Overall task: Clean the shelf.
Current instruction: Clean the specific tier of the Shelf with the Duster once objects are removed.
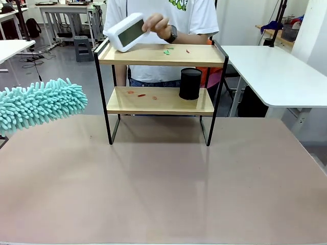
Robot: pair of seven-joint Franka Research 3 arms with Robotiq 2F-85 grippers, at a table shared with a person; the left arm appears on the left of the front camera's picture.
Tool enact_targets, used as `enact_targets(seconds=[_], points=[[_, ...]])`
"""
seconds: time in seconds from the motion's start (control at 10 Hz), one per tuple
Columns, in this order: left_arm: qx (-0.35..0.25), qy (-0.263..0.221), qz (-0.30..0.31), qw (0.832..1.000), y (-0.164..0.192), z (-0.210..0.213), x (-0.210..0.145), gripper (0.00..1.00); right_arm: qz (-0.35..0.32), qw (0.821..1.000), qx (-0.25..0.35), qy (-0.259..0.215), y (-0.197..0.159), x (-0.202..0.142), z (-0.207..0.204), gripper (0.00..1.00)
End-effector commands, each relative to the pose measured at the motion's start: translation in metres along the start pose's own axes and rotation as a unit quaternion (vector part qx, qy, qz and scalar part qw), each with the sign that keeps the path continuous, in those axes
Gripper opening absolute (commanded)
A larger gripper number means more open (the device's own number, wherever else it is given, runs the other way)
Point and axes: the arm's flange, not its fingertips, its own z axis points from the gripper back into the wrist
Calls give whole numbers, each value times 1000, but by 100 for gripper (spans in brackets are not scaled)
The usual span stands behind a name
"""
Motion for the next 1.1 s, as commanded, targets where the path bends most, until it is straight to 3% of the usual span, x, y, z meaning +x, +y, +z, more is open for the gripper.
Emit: enact_targets(seconds=[0.0,0.5,0.6,0.8,1.0], points=[[-11,-9,2,1000,-3,4,1,0,14,1000,8,-6,1,3,-1,100],[-11,-9,2,1000,-3,4,1,0,14,1000,8,-6,1,3,-1,100],[0,0,0,1000,0,0,0,12,14,1000,8,-6,1,3,-1,100],[78,-69,30,994,-60,42,18,12,14,1000,8,-6,1,3,-1,100],[160,-100,37,981,-126,85,62,12,14,1000,8,-6,1,3,-1,100]])
